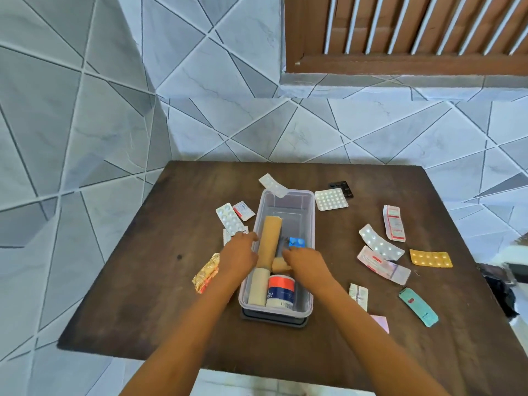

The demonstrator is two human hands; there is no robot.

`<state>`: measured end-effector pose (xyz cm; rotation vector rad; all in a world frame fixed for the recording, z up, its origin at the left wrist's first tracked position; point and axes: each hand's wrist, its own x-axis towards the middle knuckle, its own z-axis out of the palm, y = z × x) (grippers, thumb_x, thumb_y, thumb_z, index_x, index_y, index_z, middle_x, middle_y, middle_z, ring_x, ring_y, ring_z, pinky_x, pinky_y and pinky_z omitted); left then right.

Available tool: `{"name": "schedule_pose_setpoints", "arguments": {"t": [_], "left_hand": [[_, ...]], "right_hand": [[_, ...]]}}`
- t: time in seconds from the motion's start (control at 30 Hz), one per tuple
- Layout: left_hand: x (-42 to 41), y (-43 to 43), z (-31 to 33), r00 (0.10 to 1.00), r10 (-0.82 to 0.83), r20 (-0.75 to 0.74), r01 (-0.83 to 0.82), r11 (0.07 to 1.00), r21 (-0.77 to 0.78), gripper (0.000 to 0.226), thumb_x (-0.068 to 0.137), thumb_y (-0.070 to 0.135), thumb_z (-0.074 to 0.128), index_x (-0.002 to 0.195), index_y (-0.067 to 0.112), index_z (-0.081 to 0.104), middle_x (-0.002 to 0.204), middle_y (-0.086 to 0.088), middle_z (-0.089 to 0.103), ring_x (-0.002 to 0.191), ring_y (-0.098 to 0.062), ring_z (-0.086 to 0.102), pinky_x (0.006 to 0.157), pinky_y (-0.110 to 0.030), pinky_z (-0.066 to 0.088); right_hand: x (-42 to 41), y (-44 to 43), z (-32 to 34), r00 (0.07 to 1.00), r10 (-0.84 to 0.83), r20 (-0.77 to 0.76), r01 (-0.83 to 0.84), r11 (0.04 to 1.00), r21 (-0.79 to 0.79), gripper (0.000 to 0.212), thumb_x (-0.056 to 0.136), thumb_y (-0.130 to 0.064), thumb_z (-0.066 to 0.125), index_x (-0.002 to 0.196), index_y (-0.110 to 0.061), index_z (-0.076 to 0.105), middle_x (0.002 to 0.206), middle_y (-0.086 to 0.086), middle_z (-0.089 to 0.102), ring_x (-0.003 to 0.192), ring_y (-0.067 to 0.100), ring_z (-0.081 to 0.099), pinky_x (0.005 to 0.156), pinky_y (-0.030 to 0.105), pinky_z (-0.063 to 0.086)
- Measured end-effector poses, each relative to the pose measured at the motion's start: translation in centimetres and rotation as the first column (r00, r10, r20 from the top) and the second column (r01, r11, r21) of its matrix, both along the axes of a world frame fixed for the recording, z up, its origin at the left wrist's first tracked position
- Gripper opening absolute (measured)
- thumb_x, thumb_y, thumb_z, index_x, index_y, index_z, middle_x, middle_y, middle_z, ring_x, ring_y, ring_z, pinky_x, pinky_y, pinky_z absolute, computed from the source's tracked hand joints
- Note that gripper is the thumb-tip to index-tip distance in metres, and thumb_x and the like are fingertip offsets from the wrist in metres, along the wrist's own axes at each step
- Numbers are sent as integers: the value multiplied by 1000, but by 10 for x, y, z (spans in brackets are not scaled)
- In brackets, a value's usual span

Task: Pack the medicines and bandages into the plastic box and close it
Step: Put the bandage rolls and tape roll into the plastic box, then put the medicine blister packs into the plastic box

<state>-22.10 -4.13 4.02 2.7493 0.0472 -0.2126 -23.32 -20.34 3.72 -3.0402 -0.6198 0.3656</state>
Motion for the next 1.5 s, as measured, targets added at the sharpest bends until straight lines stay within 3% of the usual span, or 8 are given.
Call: {"name": "schedule_pose_setpoints", "arguments": {"t": [0.27,0.37,0.47,0.6,0.77,0.97,1.17,1.5], "left_hand": [[-1,22,6,982,177,64,-156,955,-253,23,87,14,57,106,21,68,118,-3,67,103,-20,63,81,-30,50],[3,46,4,964,265,23,-264,963,-62,25,86,19,56,109,21,65,114,-2,68,101,-21,63,82,-35,54],[-7,62,-10,908,298,-295,-246,949,199,64,77,35,70,133,23,43,137,-9,50,124,-29,49,96,-44,49],[-25,66,-33,846,374,-380,-330,927,177,91,69,37,79,142,21,27,148,-13,31,135,-36,34,100,-51,42],[-17,73,-16,896,409,-173,-409,912,36,38,81,20,62,119,19,60,120,-12,65,111,-32,61,87,-40,51],[23,52,53,910,368,189,-320,916,-240,26,89,15,52,112,14,63,113,-13,67,104,-34,61,83,-42,50],[58,-29,38,995,97,8,-80,862,-501,36,90,21,54,125,15,50,124,-11,62,116,-29,58,99,-43,47],[94,-69,-11,998,-56,33,58,996,-70,39,100,30,31,133,12,41,130,-15,52,115,-32,57,83,-31,51]], "right_hand": [[-2,-13,5,994,90,-62,-94,994,-63,29,89,-19,44,106,-13,66,118,11,65,125,26,45,117,36,16],[-6,-7,11,999,36,-13,-35,997,75,32,89,-23,44,115,-16,60,124,8,60,123,25,46,113,35,22],[-11,4,9,992,-90,84,73,980,188,45,91,-32,46,132,-16,43,144,8,42,137,26,31,116,39,18],[-21,0,-2,955,-283,89,253,934,253,67,93,-34,44,146,-10,12,158,12,8,146,26,6,120,39,5],[-28,-14,-8,912,-409,19,377,858,348,72,94,-28,43,146,-6,-1,158,13,1,147,25,4,119,34,6],[-21,-25,-4,937,-339,-84,344,857,383,60,97,-23,36,146,-8,3,158,9,6,146,21,8,119,31,8],[-15,-36,-6,951,-306,-50,299,862,409,57,99,-29,30,146,-11,3,158,6,5,146,18,7,113,23,-1],[-9,-40,-37,950,-312,3,268,821,504,92,74,-64,-18,146,-11,5,158,6,12,146,16,10,116,27,2]]}}
